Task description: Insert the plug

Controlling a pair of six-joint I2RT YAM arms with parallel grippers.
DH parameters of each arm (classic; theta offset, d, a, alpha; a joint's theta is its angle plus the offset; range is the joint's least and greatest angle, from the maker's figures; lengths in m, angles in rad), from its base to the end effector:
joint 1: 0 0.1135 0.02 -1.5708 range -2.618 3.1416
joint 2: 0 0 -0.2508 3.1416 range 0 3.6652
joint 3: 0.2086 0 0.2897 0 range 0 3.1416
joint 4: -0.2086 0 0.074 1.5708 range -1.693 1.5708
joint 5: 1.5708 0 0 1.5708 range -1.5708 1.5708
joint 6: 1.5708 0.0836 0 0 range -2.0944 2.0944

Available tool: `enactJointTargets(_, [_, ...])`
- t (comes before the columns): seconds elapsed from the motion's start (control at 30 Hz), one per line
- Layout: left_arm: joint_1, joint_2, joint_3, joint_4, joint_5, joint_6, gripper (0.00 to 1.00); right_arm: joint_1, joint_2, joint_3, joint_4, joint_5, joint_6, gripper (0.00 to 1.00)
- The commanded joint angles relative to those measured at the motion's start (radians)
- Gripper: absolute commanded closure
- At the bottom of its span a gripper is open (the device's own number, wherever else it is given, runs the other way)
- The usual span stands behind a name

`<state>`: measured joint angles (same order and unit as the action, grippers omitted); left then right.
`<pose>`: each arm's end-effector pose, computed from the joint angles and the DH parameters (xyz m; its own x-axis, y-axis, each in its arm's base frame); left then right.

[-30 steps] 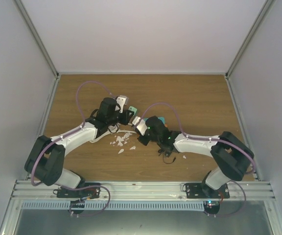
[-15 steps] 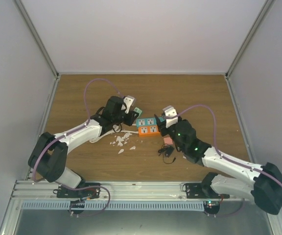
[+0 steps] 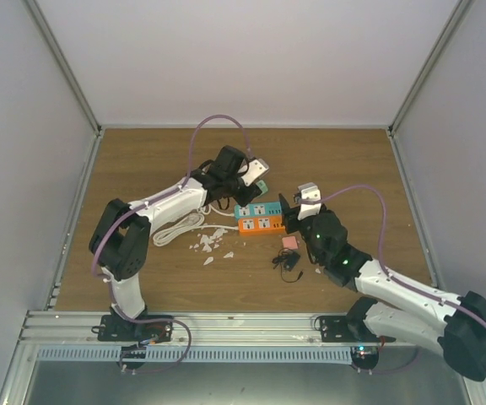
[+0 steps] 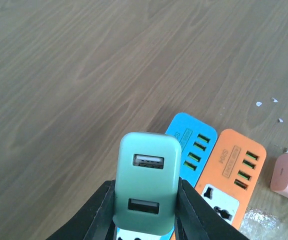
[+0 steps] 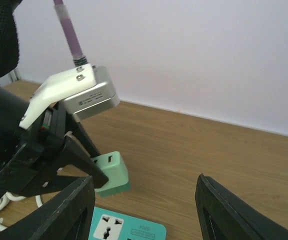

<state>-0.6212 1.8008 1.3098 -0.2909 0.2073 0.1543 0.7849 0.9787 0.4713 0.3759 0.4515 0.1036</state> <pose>0.3689 -0.2852 0.1672 -0.4604 0.5145 -0.7234 0.7682 0.6393 -0.0343 0.2414 0.1896 0.2168 -0.1264 0.0053 -0.9920 -0.3186 0.9468 0.0456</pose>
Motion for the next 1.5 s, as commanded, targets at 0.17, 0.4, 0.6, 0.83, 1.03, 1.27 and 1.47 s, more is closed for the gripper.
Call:
enactJointTargets(0.17, [0.003,-0.076,0.014,-0.155,0.055,0.516,1.0,-0.008,-0.114,-0.046,0.058,-0.004,0.039,0.44])
enactJointTargets(0.4, [0.025,-0.106,0.046,-0.242,0.049,0.717,1.0,-0.011,-0.094,-0.033,0.052,-0.026,0.044,0.44])
enactJointTargets(0.6, [0.047,-0.039,0.145,-0.319,0.058,0.777,1.0,-0.01,-0.077,-0.025,0.049,-0.03,0.035,0.44])
enactJointTargets(0.83, [0.077,0.034,0.151,-0.325,0.067,0.804,1.0,-0.01,-0.072,-0.02,0.046,-0.039,0.037,0.44])
enactJointTargets(1.03, [0.101,0.04,0.106,-0.314,0.135,0.812,1.0,-0.01,-0.051,-0.011,0.04,-0.052,0.039,0.43])
enactJointTargets(1.27, [0.121,0.071,0.075,-0.322,0.187,0.832,1.0,-0.01,-0.02,0.007,0.026,-0.049,0.043,0.43])
enactJointTargets(1.47, [0.121,0.069,0.065,-0.306,0.201,0.838,1.0,-0.011,-0.004,0.015,0.022,-0.05,0.042,0.43])
